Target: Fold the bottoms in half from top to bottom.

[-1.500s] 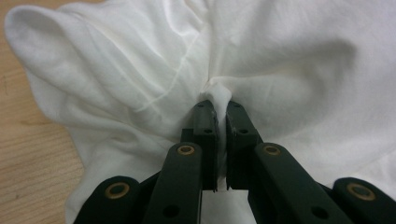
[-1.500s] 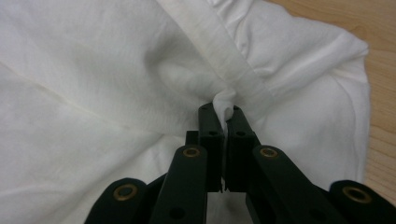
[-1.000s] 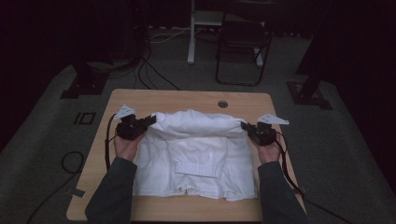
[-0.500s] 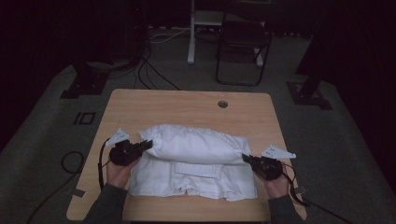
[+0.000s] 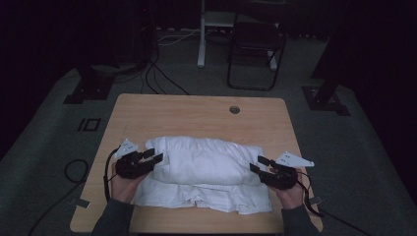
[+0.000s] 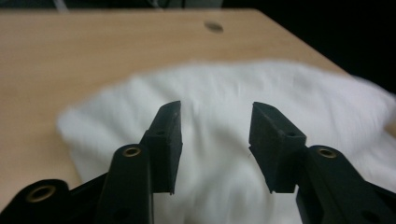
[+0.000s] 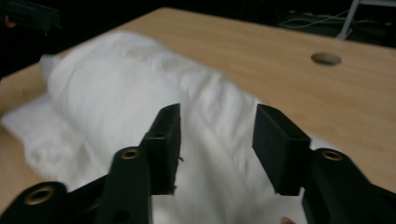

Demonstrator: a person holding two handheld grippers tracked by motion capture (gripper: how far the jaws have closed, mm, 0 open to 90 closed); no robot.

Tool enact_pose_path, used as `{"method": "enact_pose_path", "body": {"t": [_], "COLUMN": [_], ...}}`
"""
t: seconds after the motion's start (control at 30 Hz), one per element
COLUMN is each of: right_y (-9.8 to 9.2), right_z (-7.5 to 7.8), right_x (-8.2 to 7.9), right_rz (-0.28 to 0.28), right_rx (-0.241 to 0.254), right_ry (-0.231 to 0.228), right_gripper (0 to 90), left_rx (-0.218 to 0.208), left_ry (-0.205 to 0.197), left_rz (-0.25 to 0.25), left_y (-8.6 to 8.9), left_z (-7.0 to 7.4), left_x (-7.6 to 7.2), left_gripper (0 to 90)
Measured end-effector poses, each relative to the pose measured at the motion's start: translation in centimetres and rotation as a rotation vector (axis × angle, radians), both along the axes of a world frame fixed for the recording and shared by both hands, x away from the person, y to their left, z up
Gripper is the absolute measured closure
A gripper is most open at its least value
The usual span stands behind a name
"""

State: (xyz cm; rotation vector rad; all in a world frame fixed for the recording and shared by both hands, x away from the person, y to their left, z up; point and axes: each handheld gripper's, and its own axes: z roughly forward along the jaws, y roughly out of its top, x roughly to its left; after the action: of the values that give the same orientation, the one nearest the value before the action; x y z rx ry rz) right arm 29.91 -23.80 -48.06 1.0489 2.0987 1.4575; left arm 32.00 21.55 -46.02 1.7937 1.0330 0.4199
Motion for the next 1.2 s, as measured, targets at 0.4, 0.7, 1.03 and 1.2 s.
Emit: {"method": "enact_pose_path", "body": {"t": [0.4, 0.7, 1.03, 1.2], "right_y": [7.0, 6.4, 5.9, 5.9], "right_z": [-3.4, -7.1, -8.4, -8.5], "right_x": [4.9, -0.3, -0.5, 1.4], "right_rz": [-0.001, -0.019, -0.038, -0.040], "right_rx": [-0.197, -0.274, -0.326, -0.323], "right_ry": [0.148, 0.171, 0.152, 0.138], "right_gripper": [61.0, 61.6, 62.4, 62.7], "left_rx": [0.201, 0.257, 0.260, 0.226], "left_ry": [0.156, 0.162, 0.165, 0.162], "left_rz": [-0.119, -0.100, -0.056, -0.034], "left_y": [-7.4, -5.7, -5.6, -5.2], "left_z": [-4.9, -7.7, -9.3, -9.5], "left_x": [3.6, -0.4, -1.5, -0.7], "left_gripper": [72.4, 72.5, 72.4, 72.2]}}
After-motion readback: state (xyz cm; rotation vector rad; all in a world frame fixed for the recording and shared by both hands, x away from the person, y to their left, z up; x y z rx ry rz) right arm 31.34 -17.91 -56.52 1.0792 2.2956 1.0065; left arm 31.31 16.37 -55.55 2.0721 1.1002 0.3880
